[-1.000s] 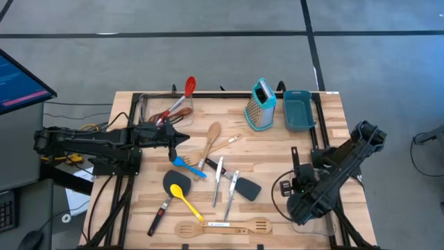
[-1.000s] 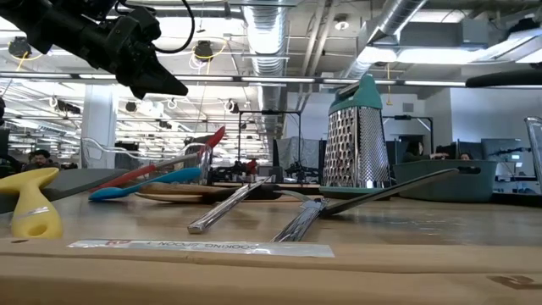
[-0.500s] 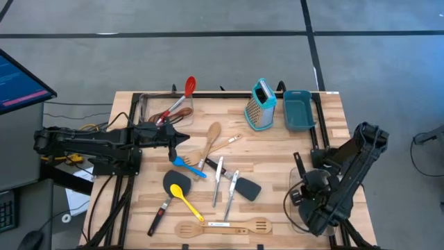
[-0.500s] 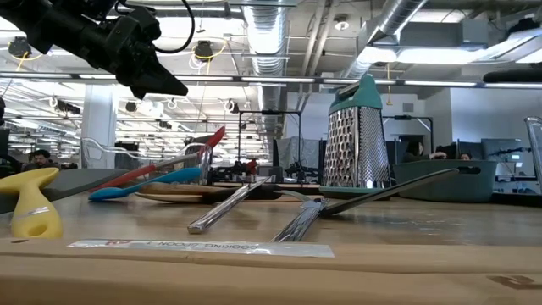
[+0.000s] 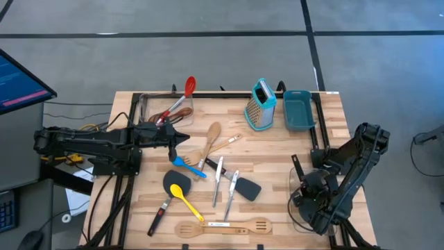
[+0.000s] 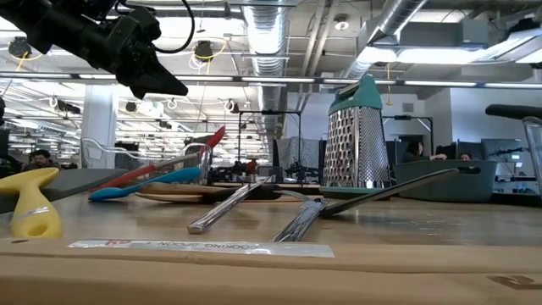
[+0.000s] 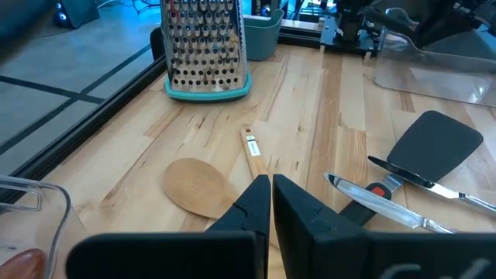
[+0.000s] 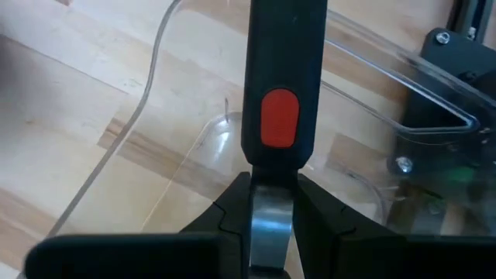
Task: Pick & Place Kitchen Items
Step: Put the top right black turner spatula into the right transparent bin, then put the left silver knife into the green bin
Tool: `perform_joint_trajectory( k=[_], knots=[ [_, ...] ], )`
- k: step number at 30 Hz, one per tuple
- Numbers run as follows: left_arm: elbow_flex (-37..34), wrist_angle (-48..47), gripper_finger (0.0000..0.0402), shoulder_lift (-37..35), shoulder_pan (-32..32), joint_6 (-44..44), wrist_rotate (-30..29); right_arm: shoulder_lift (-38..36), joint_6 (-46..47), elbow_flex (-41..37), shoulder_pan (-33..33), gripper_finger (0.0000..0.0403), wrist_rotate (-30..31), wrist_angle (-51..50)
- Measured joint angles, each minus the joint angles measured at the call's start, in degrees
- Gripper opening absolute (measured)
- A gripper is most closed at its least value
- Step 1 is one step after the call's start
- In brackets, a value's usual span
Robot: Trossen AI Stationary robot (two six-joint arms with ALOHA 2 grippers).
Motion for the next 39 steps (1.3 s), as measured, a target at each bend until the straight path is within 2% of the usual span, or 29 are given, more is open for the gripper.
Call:
perform_joint_trajectory(
  k=[6, 11, 15, 20, 26, 29, 34, 39],
  knots=[
    [0.0, 0.0, 0.0003, 0.0, 0.0, -0.4, 0.0, 0.1, -0.6, -0.2, -0.1, 0.0068, -0.1, 1.7],
    [0.0, 0.0, 0.0003, 0.0, 0.0, -0.5, 0.1, 0.1, -1.8, -0.3, 0.0, 0.012, -2.9, 4.2],
    [0.0, 0.0, 0.0003, 0.0, 0.0, -0.5, 0.3, 0.1, -5.2, 1.3, -0.9, 0.0162, -7.8, 3.1],
    [0.0, 0.0, 0.0003, 0.0, 0.0, -0.5, 0.3, 0.1, -10.0, 7.7, -3.2, 0.0192, -9.3, -4.2],
    [0.0, 0.0, 0.0003, 0.0, 0.0, -0.5, 0.2, -0.1, -19.5, 19.0, -8.3, 0.0184, -8.3, -13.7],
    [0.0, 0.0, 0.0003, 0.0, 0.0, -0.5, 0.2, -1.1, -28.1, 23.2, -11.2, 0.0167, -3.9, -12.0],
    [0.0, 0.0, 0.0003, 0.0, 0.0, -0.1, 0.2, -1.1, -40.3, 29.1, -16.9, 0.0125, 9.3, -8.6],
    [0.0, 0.0, 0.0003, 0.0, 0.0, -0.1, 0.0, -1.1, -58.1, 31.3, -22.9, 0.0079, 18.5, -0.5]
  ],
)
